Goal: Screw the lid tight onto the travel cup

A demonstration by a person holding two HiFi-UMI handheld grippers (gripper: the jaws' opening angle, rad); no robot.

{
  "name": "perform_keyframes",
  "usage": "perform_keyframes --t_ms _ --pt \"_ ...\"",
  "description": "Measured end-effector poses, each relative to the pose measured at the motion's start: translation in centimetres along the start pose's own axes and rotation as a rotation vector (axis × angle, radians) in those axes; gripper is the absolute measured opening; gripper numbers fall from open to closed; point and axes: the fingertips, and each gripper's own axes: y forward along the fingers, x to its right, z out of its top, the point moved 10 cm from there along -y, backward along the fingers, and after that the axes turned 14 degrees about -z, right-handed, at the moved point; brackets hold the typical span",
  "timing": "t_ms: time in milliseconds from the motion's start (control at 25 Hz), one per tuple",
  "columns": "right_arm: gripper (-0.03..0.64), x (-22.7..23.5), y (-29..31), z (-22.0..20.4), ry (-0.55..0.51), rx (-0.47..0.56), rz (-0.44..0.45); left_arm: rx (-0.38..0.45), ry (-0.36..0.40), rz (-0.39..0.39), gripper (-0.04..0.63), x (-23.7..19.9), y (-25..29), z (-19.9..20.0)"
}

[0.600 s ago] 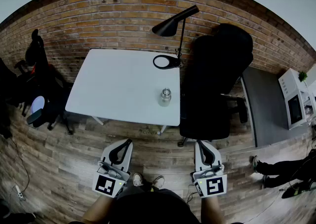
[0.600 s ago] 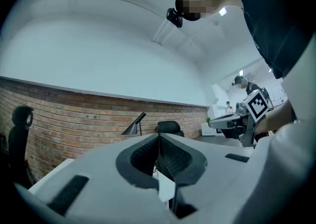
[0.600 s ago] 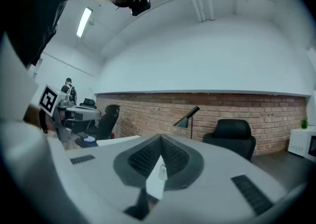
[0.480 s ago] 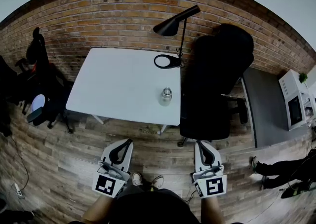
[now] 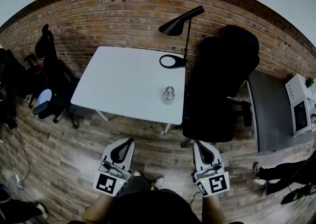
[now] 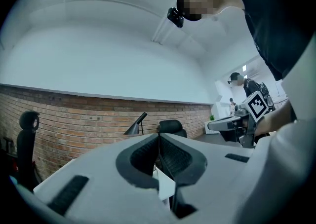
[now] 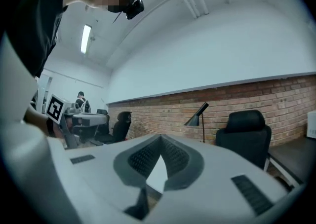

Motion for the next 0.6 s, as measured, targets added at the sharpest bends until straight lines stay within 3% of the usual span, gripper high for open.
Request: perform_keyframes --t_ms 320,600 --pt "0.014 0.3 0.2 -1.4 -0.009 -0.032 0.029 -0.034 -0.008 0.019 0.029 0.3 0.2 -0.9" --pt "0.014 0.6 2.1 -2.6 -0.041 -0.072 -0.004 -0.024 -0.026 -0.039 0.029 -2.0 3.2 -2.8"
